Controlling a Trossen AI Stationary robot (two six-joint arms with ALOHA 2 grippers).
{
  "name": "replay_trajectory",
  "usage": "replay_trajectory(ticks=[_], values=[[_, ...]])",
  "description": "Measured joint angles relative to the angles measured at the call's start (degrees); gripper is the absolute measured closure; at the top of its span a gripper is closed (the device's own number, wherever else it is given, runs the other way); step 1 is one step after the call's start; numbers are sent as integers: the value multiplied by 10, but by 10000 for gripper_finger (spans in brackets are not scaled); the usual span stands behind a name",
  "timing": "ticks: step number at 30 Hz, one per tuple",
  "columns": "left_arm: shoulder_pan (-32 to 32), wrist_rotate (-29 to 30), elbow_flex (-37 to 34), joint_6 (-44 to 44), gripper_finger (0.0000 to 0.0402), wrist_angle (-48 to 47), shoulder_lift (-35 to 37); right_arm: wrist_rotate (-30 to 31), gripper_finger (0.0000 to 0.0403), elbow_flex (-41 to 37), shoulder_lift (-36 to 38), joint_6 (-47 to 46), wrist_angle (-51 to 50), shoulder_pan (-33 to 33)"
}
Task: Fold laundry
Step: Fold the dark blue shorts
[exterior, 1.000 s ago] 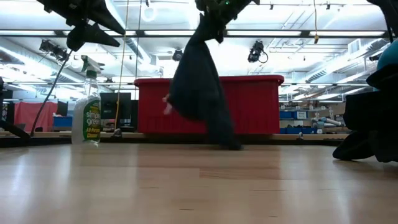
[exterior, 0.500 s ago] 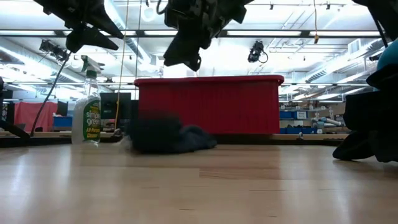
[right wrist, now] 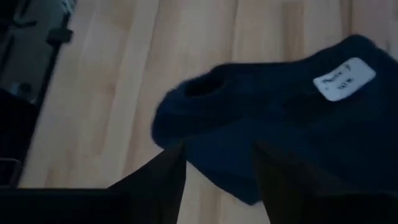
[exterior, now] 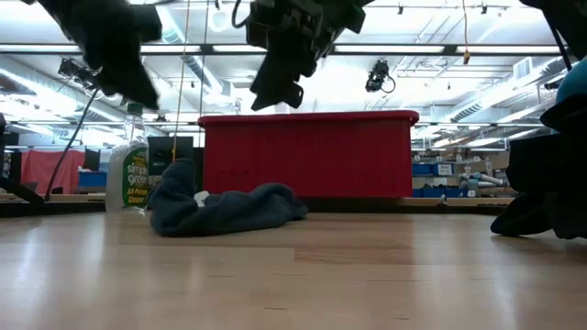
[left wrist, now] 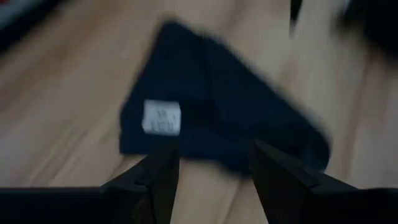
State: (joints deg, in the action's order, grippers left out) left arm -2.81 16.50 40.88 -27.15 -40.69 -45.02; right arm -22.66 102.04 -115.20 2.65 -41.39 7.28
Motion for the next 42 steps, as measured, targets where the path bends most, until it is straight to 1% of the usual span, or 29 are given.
replay_trajectory(ticks=[2,6,8,11,13,15,17,20,23,25,26,29,30,31,32,34,36,37,40,42], values=[[-6,-23,-1,63,209,-3,-36,-2,212,0,7,-17,6,-1],[-32,-95,0,228,209,54,-101,5,214,2,22,-36,-16,0],[-50,-110,0,270,209,72,-139,7,216,1,23,-44,-34,1],[-58,-115,0,265,209,91,-193,7,217,0,32,-61,-42,2],[-58,-135,0,266,209,112,-224,8,217,1,39,-73,-48,-1],[-61,-142,0,277,209,138,-252,23,217,2,42,-80,-54,-6],[-62,-144,0,283,209,157,-275,35,218,0,43,-81,-63,-14],[-61,-179,0,284,210,170,-305,45,218,1,57,-81,-83,-22],[-64,-188,0,284,217,184,-329,66,218,1,74,-81,-102,-27],[-66,-188,0,291,238,210,-342,86,218,1,85,-85,-111,-29],[-68,-188,0,294,254,219,-346,96,218,1,92,-91,-113,-30],[-71,-188,0,293,327,275,-350,111,218,1,115,-119,-131,-36],[-71,-188,0,292,359,293,-350,112,218,1,123,-129,-137,-38],[-71,-188,0,283,379,318,-350,109,218,1,130,-134,-144,-39],[-69,-188,0,269,388,342,-349,99,218,1,137,-136,-149,-42],[-61,-190,0,235,390,375,-340,93,218,1,152,-136,-157,-51],[-50,-189,1,193,394,421,-336,112,218,-1,165,-133,-165,-65],[-44,-186,0,177,396,428,-329,121,218,-8,171,-131,-154,-72],[-34,-182,2,147,398,467,-324,139,218,-66,189,-134,-99,-87],[-29,-182,0,129,398,461,-324,145,218,-122,201,-152,-30,-93]])
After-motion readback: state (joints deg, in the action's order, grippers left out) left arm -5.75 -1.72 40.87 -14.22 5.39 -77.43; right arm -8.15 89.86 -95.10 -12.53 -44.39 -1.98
